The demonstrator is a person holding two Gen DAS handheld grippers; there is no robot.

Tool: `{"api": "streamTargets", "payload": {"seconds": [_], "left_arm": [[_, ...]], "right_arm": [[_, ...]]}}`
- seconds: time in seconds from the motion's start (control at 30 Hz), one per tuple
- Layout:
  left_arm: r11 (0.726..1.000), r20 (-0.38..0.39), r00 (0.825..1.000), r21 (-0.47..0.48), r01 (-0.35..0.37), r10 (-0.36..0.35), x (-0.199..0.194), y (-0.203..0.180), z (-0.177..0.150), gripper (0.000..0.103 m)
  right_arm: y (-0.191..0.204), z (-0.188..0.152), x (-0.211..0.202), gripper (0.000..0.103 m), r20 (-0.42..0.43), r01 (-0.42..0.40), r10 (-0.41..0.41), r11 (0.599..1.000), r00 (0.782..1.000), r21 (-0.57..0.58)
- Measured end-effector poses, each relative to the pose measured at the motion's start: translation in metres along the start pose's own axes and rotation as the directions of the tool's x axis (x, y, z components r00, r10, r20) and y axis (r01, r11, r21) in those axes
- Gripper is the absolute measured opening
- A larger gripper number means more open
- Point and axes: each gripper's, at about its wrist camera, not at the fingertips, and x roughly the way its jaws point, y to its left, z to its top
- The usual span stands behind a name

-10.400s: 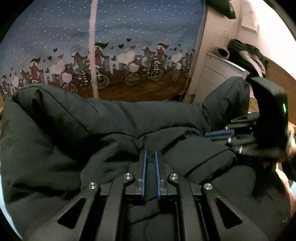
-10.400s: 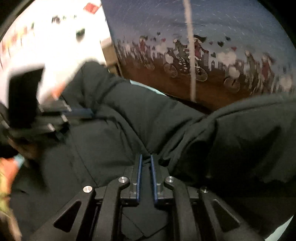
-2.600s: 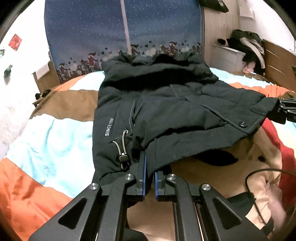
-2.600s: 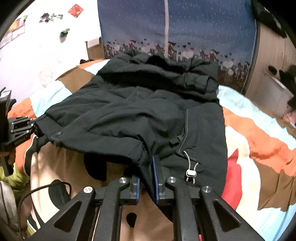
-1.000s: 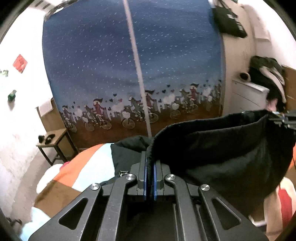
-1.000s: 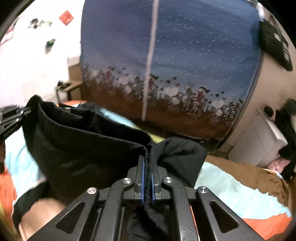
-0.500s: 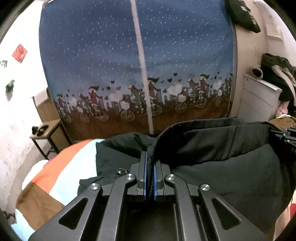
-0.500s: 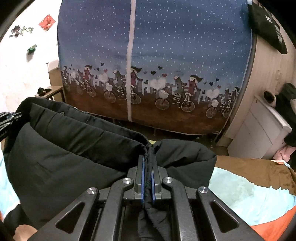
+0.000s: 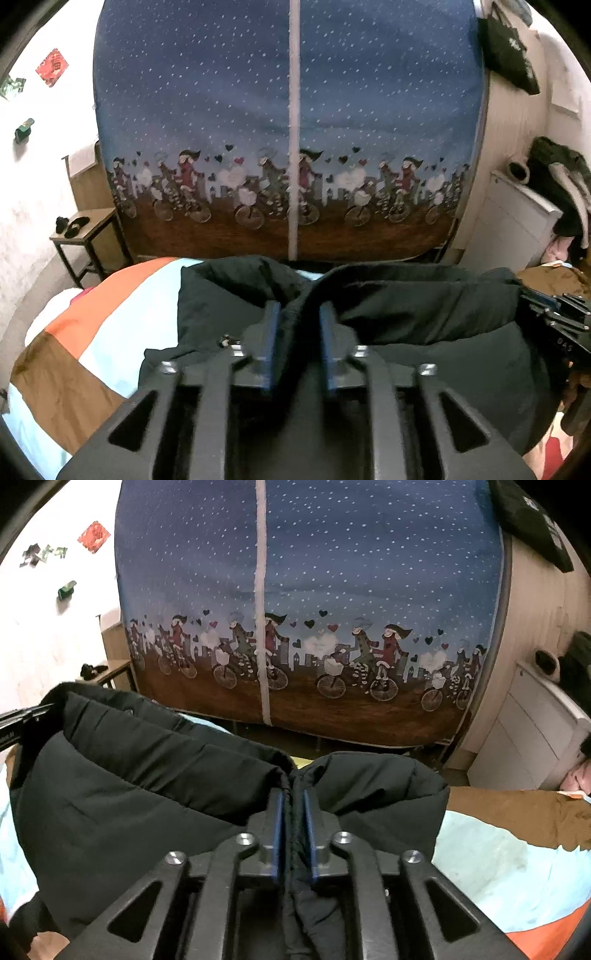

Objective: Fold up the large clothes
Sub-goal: 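Carry the held hem over onto the collar with both tools, then open both tools and press the folded jacket flat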

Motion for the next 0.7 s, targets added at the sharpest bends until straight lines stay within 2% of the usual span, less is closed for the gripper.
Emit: {"api": "streamTargets", "payload": {"seconds": [0.03,0.07,0.1,0.2,0.27,0.33,0.5,0.7], "left_arm": [[1.0,0.011,1.0,-0.002,0.004,-0.004,-0.003,-0.001,0.0,0.042],[1.0,0.026,1.0,-0.005,0.007,-0.007,-0.007,-0.003,0.001,0.055],[1.0,0.047,0.999,-0.014,0.019,-0.019,-0.014,-0.004,0.001,0.056],[0.999,0.051,0.998,-0.012,0.035,-0.034,-0.024,-0.01,0.005,0.056],[1.0,0.055,0.998,-0.001,0.023,-0.023,-0.03,-0.013,0.006,0.057],[1.0,0.055,0.998,0.01,0.014,-0.015,-0.037,-0.014,0.006,0.064],[1.0,0.076,0.997,0.0,0.004,-0.004,-0.058,-0.016,0.0,0.074],[0.999,0.109,0.994,0.034,0.005,-0.009,-0.084,-0.022,-0.011,0.078]], "right_arm": [[-0.002,0.001,-0.003,0.048,0.013,0.0,0.0,1.0,1.0,0.014],[-0.004,0.002,-0.006,0.056,0.028,-0.002,0.001,1.0,1.0,0.027],[-0.006,0.003,-0.011,0.066,0.048,-0.005,0.003,0.999,0.999,0.039],[-0.006,0.006,-0.022,0.07,0.069,0.003,-0.005,0.999,0.998,0.033],[-0.003,0.006,-0.03,0.078,0.082,0.013,-0.014,1.0,0.997,0.01],[-0.001,0.002,-0.041,0.09,0.102,0.024,-0.024,1.0,0.994,-0.001],[0.002,-0.009,-0.065,0.097,0.113,-0.004,0.001,1.0,0.994,0.021],[0.011,-0.018,-0.09,0.102,0.127,-0.04,0.037,0.999,0.991,0.017]]}}
